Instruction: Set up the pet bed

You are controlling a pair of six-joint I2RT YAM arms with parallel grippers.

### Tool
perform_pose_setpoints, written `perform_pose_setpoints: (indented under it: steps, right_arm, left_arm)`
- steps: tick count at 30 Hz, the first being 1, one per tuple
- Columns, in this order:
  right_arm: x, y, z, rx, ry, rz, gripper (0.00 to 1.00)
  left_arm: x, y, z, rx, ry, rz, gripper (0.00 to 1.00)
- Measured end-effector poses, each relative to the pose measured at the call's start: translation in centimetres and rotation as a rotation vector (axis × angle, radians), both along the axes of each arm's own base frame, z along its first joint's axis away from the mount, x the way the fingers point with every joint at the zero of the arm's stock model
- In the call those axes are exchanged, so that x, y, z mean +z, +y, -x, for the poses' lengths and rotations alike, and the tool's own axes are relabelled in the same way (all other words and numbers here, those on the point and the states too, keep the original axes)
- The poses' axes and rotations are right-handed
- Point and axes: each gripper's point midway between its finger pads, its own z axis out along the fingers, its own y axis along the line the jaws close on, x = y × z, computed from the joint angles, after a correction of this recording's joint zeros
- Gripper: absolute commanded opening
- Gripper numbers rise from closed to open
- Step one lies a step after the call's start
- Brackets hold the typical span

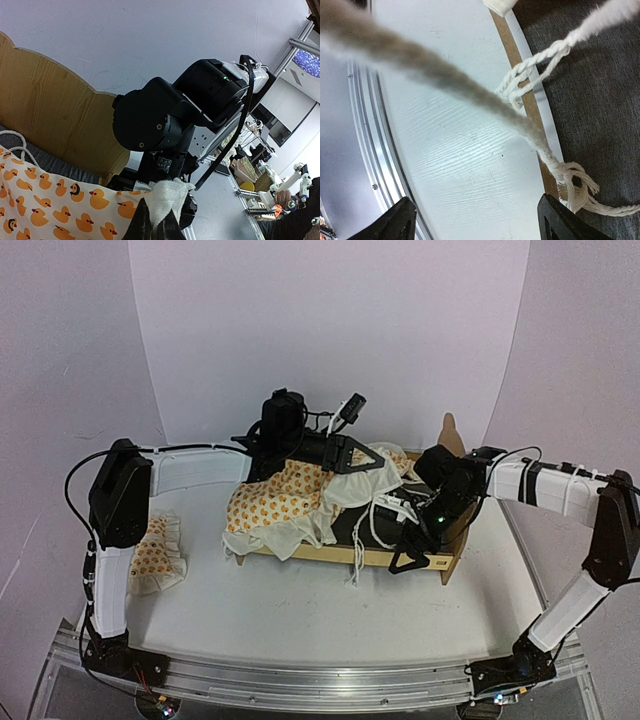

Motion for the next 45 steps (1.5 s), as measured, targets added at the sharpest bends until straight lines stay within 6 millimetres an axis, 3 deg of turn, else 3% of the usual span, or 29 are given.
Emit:
perform_pose_setpoints:
  steps: [5,8,13,19,23,30,45]
  right_arm:
    - [-0.9,-1.1,-0.9,-0.007,-0.055,0.073,0.85]
    - [-1.2,-1.9,-1.4,-0.028,-0.099,0.117,0.93]
    - [0.7,-3.0,-0.4,-0.010,-0.210,0.069,0.98]
    - [2.2,-2.1,2.0,0.236,-0.306,-0.069,0.98]
    - [1.7,-1.2,1.7,0.325,-0.285,-0.077,0.98]
    - [-0.5,-0.2,0.2,0.406,-0.256,-0.051,0.96]
    - [-1.9,-0.3,-0.7,0.417,-0.229,0.001,0.80]
  left_arm:
    - [-0.1,0.3,-0.6,0.012,0.001,-0.001,0.00]
    - [-0.1,0.6,-1.1,0.022,0.001,-0.002,0.00]
    - [-0.1,1.1,-2.0,0.041,-0.002,0.001,0.00]
    - [-0.1,1.2,-2.4,0.054,-0.004,0.004,0.00]
    - [-0.2,1.2,-2.4,0.056,-0.004,0.004,0.00]
    - [-0.5,1.2,-2.5,0.060,-0.004,0.004,0.00]
    - [-0.9,1.0,-2.7,0.060,-0.002,0.007,0.00]
